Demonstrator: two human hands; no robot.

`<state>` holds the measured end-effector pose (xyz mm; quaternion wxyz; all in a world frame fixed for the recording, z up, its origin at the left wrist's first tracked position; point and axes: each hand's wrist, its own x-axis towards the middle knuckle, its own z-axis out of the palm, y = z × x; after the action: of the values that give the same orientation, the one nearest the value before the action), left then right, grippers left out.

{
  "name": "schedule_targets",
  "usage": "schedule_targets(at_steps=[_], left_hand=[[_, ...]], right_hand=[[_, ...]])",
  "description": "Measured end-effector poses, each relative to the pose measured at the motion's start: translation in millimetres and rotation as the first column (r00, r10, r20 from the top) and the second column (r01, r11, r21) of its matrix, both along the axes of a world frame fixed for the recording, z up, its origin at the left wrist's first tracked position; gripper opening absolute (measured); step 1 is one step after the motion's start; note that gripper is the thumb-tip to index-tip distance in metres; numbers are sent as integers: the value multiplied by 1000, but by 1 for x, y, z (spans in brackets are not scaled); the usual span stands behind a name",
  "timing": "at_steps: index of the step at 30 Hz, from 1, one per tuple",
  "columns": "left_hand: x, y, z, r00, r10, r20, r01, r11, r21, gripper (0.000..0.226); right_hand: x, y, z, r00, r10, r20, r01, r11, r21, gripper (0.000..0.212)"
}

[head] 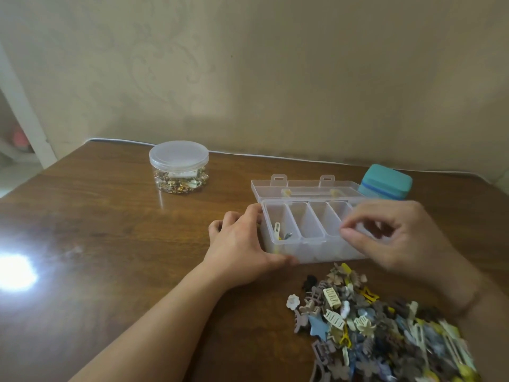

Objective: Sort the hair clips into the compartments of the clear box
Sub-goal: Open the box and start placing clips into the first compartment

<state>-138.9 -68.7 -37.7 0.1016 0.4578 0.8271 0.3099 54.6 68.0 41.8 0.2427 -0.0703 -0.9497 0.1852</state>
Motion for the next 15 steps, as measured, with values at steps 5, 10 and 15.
schedule_targets(at_steps=[5, 10, 15], left_hand=[[1, 0, 1, 1000, 7, -6, -7, 1000, -2, 100], [3, 0, 2, 1000, 12, -14, -12, 1000, 1, 101], [2, 1, 1, 1000, 15, -16, -15, 1000, -4, 101]], right_hand=[[29, 13, -8, 854, -189, 485, 125, 979, 162, 21], [24, 16, -19, 777, -264, 571, 164, 961, 221, 25], [36, 28, -10, 734, -333, 591, 263, 943, 206, 10]])
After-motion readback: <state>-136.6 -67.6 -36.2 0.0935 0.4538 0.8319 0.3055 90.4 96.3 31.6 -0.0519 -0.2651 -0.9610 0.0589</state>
